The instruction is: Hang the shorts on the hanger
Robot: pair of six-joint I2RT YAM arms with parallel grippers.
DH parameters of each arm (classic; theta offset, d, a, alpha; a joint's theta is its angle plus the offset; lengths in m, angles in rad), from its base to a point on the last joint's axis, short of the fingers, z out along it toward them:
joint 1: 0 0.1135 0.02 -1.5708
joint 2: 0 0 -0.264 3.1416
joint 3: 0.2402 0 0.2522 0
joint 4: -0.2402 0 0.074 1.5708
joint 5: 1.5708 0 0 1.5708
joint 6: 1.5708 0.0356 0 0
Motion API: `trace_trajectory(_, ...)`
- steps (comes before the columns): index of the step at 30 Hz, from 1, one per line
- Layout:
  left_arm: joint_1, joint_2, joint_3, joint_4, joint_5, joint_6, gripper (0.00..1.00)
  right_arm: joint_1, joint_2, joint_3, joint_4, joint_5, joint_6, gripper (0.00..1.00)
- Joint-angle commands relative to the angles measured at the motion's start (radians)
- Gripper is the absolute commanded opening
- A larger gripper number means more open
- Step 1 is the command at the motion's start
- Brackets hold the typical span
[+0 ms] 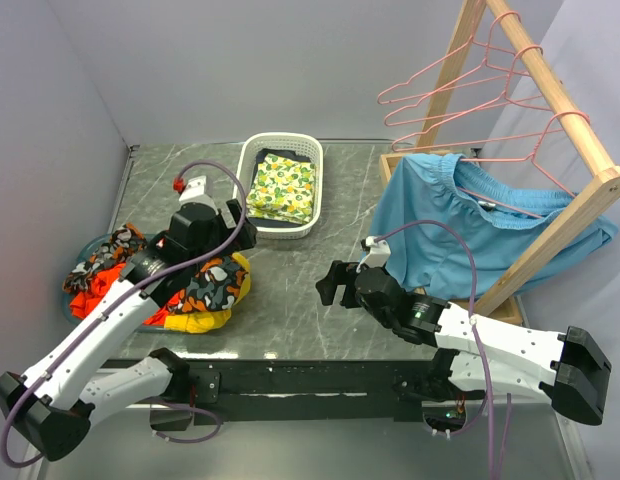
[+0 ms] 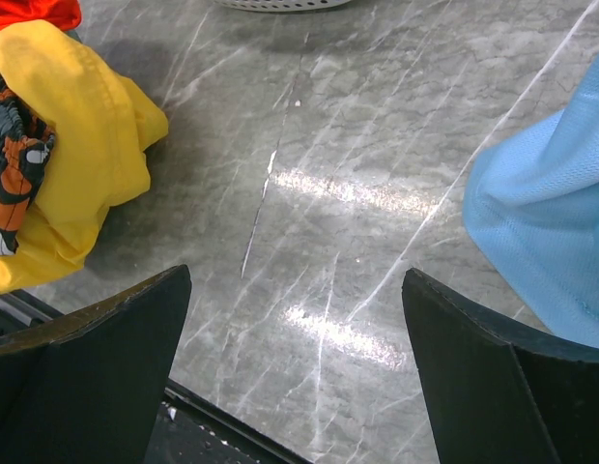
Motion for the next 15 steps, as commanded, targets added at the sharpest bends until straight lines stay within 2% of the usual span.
trace_trajectory(1,-0.001,-0.011,0.033,-0.091,-0.078,-0.076,0.96,0.0,0.0,0.002,0.035,0.009,-0.013,0.97)
trace_trajectory(7,0.019,0.067,0.127,-0.289,-0.23,-0.229,0.96,0.0,0.016,-0.003,0.048,0.001,-0.012,0.97)
trace_trajectory(15,0.212,0.205,0.167,-0.251,-0.224,-0.235,0.99,0.002,0.041,0.003,0.069,-0.02,-0.015,0.97)
